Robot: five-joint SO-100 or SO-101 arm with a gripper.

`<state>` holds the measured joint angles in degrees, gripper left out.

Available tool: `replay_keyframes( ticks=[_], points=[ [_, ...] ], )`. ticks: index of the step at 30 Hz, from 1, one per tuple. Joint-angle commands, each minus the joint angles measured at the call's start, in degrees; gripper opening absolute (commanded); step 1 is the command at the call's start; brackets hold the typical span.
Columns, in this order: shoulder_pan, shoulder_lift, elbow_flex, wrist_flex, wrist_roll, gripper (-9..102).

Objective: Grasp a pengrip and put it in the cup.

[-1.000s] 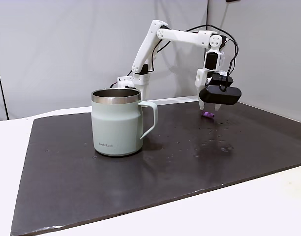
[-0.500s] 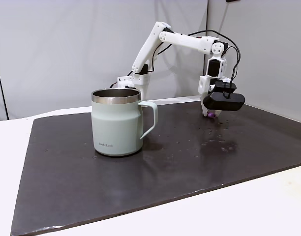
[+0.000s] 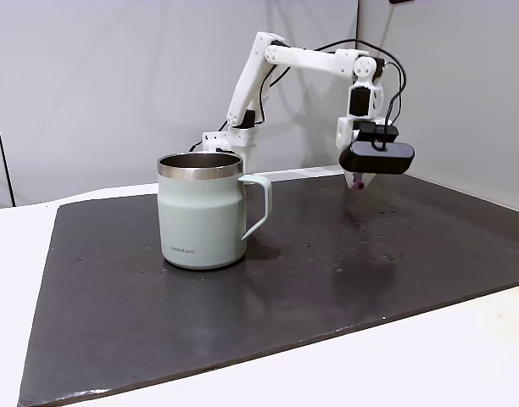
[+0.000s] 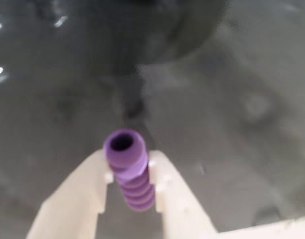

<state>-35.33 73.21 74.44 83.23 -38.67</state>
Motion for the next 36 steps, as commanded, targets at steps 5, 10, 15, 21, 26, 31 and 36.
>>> replay_keyframes(
  ticks=[5,10,15,21,26,31,36],
  points=[
    [8.26,13.71,-4.39,9.32,0.53,0],
    [17.31,23.12,-2.72,12.66,-2.37,0],
    [28.65,29.36,-4.13,13.18,-6.15,0],
    [41.84,30.94,-8.61,10.63,-10.02,0],
    [49.31,31.55,-8.61,2.90,-10.72,0],
    [52.73,29.62,-10.28,-4.31,-8.35,0],
    [55.11,22.94,-17.40,-6.94,-6.50,0]
  ],
)
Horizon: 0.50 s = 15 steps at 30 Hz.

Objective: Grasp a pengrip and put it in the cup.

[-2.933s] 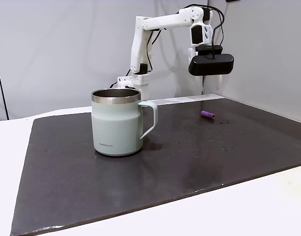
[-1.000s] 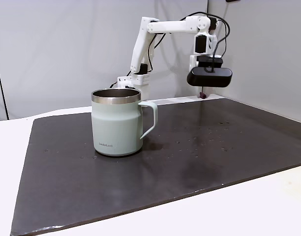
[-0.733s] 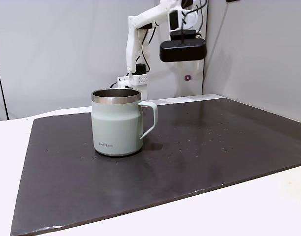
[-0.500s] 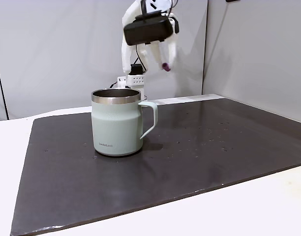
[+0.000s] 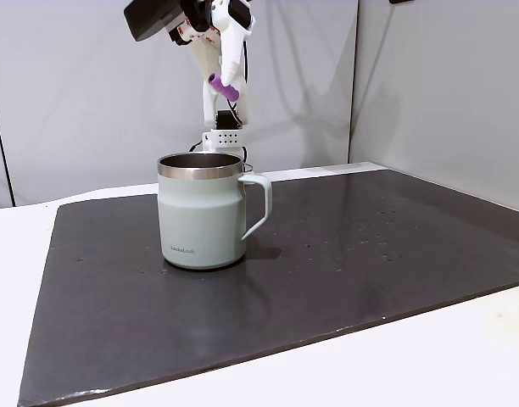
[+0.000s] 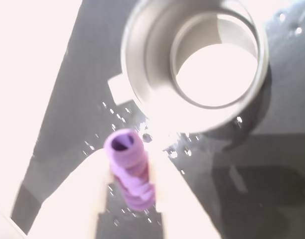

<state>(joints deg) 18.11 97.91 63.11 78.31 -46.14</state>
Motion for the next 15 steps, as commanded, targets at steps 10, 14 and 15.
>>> replay_keyframes(
  ticks=[10,14,15],
  points=[
    [2.81,-7.47,-7.03,-7.38,0.62,0],
    [2.29,-7.03,-5.80,-7.38,0.35,17],
    [2.20,-6.77,-5.80,-7.38,0.62,20]
  ],
)
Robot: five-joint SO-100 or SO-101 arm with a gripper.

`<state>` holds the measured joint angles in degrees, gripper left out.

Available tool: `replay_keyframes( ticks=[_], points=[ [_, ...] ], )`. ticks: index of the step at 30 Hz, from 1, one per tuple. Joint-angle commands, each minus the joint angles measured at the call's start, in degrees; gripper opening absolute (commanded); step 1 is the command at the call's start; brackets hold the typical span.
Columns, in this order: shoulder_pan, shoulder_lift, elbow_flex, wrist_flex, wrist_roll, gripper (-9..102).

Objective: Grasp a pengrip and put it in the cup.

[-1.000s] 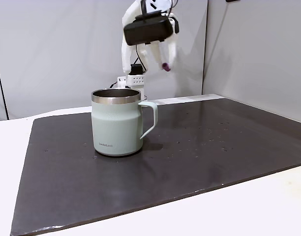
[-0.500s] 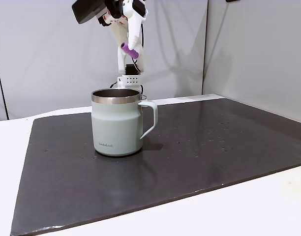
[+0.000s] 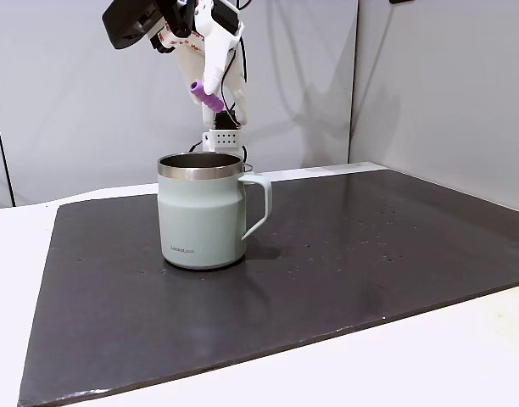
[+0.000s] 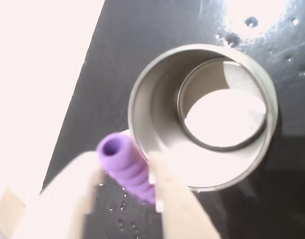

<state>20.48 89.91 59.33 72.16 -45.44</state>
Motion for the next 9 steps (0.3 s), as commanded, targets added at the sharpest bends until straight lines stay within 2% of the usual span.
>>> replay_keyframes(
  ticks=[1,9],
  points=[
    [-0.26,1.32,-2.02,-1.23,0.18,22],
    [-0.70,2.72,-2.11,-0.70,0.44,22]
  ],
)
